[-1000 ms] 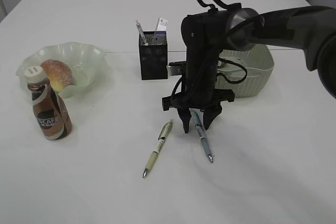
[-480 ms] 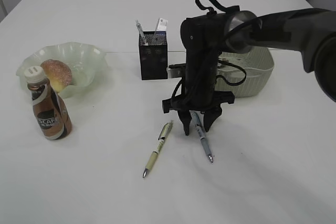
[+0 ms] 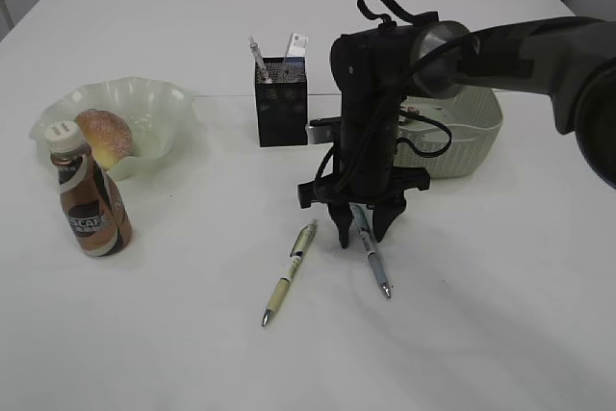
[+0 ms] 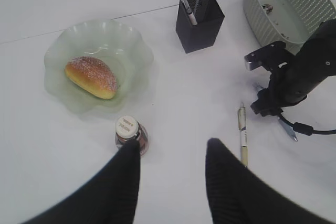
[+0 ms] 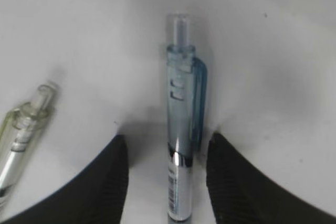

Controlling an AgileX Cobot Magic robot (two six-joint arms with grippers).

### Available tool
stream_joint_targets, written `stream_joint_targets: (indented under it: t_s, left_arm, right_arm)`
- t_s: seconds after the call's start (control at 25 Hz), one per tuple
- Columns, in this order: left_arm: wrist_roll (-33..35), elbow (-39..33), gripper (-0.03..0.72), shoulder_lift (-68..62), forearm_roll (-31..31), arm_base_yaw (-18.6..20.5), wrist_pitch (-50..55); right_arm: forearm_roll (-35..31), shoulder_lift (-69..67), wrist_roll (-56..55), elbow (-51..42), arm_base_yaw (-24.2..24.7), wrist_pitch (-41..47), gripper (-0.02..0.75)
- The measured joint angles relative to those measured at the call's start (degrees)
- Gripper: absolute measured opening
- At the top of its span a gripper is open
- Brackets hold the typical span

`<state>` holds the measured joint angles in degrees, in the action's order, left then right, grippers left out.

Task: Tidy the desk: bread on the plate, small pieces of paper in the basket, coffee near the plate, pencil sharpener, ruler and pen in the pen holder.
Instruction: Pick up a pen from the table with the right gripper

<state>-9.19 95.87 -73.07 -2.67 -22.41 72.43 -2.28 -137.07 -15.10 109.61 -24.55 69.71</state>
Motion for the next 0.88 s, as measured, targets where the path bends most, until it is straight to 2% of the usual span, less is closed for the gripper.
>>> stream_joint_targets:
  t_s: [0.24,0.32,0.72,0.88]
  left_arm:
    - [0.00,0.00,0.307,0.00,0.00,0.00,0.00]
    - [0.00,0.00,0.307,0.00,0.00,0.00,0.00]
    - [0.00,0.00,0.307,0.00,-0.56,0.00,0.00]
    - [0.00,0.00,0.307,0.00,-1.53,0.00,0.00]
  right_arm:
    - [0.84,0.00,0.00,0.09,0.00,0.00,0.132]
    - [1.29,0.00,0.00,0.09,0.00,0.00,0.088]
    - [1.53,0.13,-0.10,0.09,-0.12,0.00,0.070]
    - [3.96,2.64,0.01,0.09,-0.95,0.00,0.069]
